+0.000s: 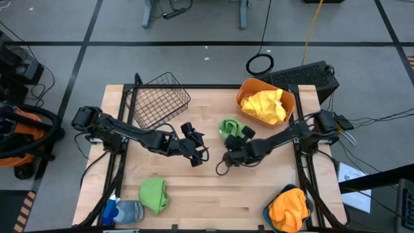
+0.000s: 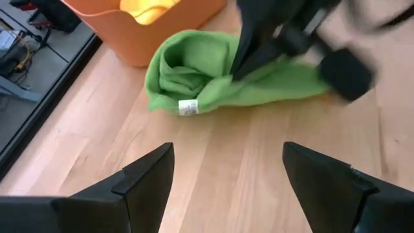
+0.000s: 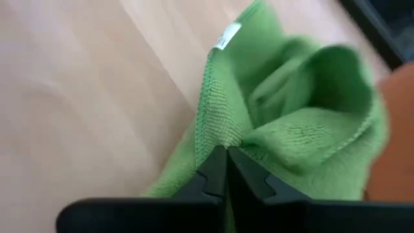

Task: Sort microfiber towel by color & place in baskets
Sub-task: Put the top green microfiber cloth into the black wire basket, then put the green microfiber cloth into the black wire basket

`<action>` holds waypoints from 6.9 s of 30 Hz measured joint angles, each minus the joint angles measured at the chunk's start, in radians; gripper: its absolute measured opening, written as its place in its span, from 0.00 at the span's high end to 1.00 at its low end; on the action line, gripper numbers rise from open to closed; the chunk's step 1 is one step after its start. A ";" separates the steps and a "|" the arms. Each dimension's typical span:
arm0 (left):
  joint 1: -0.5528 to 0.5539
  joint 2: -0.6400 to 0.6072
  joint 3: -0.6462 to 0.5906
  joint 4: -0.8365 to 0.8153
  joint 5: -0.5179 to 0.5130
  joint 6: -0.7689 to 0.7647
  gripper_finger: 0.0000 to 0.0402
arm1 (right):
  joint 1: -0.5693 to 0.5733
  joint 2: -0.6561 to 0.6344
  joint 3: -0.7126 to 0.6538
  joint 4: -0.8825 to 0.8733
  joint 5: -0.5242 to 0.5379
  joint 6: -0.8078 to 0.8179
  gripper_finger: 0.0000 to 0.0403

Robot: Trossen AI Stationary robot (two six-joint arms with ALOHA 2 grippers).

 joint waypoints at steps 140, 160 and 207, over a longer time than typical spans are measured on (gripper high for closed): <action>-0.228 -0.575 -0.271 -0.419 0.549 -0.363 0.30 | -0.051 -0.218 0.003 0.603 -0.009 -0.717 0.45; -0.316 -0.314 -0.272 -0.428 0.614 -0.528 0.13 | -0.051 -0.219 0.003 0.597 -0.061 -0.720 0.45; -0.364 0.013 -0.271 -0.199 0.624 -0.204 0.94 | -0.053 -0.219 0.003 0.598 -0.061 -0.734 0.45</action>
